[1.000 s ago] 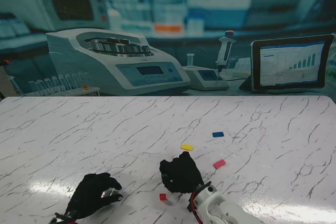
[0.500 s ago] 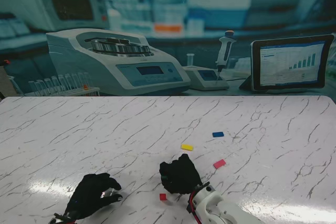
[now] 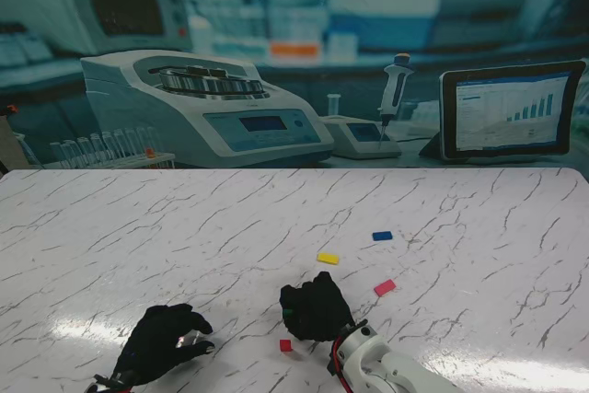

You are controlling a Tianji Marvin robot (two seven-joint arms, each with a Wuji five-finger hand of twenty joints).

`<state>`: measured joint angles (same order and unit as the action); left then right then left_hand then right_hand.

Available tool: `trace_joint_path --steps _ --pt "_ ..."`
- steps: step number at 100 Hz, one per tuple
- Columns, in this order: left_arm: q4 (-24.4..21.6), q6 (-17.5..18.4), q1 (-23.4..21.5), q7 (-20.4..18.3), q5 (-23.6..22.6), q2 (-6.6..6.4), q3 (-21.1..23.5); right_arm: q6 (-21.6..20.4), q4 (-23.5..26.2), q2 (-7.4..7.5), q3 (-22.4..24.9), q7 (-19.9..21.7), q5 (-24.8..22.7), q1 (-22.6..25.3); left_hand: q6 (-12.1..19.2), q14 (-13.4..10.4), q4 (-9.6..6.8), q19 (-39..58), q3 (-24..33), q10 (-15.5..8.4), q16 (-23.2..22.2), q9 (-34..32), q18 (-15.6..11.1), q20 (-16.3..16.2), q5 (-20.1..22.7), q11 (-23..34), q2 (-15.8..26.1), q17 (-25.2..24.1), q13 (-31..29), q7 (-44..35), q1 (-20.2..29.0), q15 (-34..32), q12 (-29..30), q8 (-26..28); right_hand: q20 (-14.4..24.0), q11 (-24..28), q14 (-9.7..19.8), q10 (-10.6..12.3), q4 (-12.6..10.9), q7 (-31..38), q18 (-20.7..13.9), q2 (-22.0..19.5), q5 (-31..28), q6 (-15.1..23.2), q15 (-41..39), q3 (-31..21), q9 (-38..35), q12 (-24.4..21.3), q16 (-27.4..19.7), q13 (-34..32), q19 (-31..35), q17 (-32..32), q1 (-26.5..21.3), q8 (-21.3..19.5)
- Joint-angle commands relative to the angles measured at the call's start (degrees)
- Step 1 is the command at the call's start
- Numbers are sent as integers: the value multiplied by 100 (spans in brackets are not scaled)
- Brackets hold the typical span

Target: Arrange dominoes in a row

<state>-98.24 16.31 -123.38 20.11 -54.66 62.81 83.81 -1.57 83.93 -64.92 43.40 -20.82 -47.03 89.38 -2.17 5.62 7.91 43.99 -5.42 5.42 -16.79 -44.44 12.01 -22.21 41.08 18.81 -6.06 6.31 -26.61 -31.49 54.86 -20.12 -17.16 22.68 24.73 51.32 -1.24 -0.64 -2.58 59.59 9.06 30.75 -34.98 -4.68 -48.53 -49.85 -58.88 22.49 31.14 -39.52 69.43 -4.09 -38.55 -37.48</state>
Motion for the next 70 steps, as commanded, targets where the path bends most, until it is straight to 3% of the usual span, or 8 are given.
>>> trace_joint_path --steps 1,39,68,70 --pt "-22 136 -49 -65 11 21 -6 -5 64 -16 6 73 50 54 116 -130 21 133 17 -117 -49 -133 79 -100 29 91 21 -15 -49 -26 -8 -99 -66 50 8 -54 -50 -51 260 -77 -200 -76 118 -147 34 72 135 26 10 96 55 114 -48 12" --pt "-46 124 -59 -76 21 23 -6 -33 178 34 118 343 100 107 111 -130 23 138 18 -111 -50 -140 79 -102 31 95 29 -13 -55 -31 -8 -106 -70 53 1 -272 -139 -170 270 -423 -142 35 235 -211 96 88 309 47 24 290 -35 211 65 -68" --pt "-73 114 -64 -97 21 22 -3 -153 332 114 337 708 141 217 110 -130 21 131 14 -111 -49 -135 80 -99 27 91 30 -17 -49 -29 -19 -100 -69 53 13 -632 -264 -307 267 -1331 -27 -72 157 -271 257 114 621 185 80 568 -288 358 336 -459" --pt "-75 114 -64 -100 20 22 -3 -170 346 124 361 748 142 228 108 -117 20 131 13 -107 -48 -136 83 -99 27 91 29 -18 -43 -28 -23 -98 -69 53 25 -700 -285 -323 216 -1619 -13 -112 105 -269 282 167 681 227 101 609 -360 372 377 -661"
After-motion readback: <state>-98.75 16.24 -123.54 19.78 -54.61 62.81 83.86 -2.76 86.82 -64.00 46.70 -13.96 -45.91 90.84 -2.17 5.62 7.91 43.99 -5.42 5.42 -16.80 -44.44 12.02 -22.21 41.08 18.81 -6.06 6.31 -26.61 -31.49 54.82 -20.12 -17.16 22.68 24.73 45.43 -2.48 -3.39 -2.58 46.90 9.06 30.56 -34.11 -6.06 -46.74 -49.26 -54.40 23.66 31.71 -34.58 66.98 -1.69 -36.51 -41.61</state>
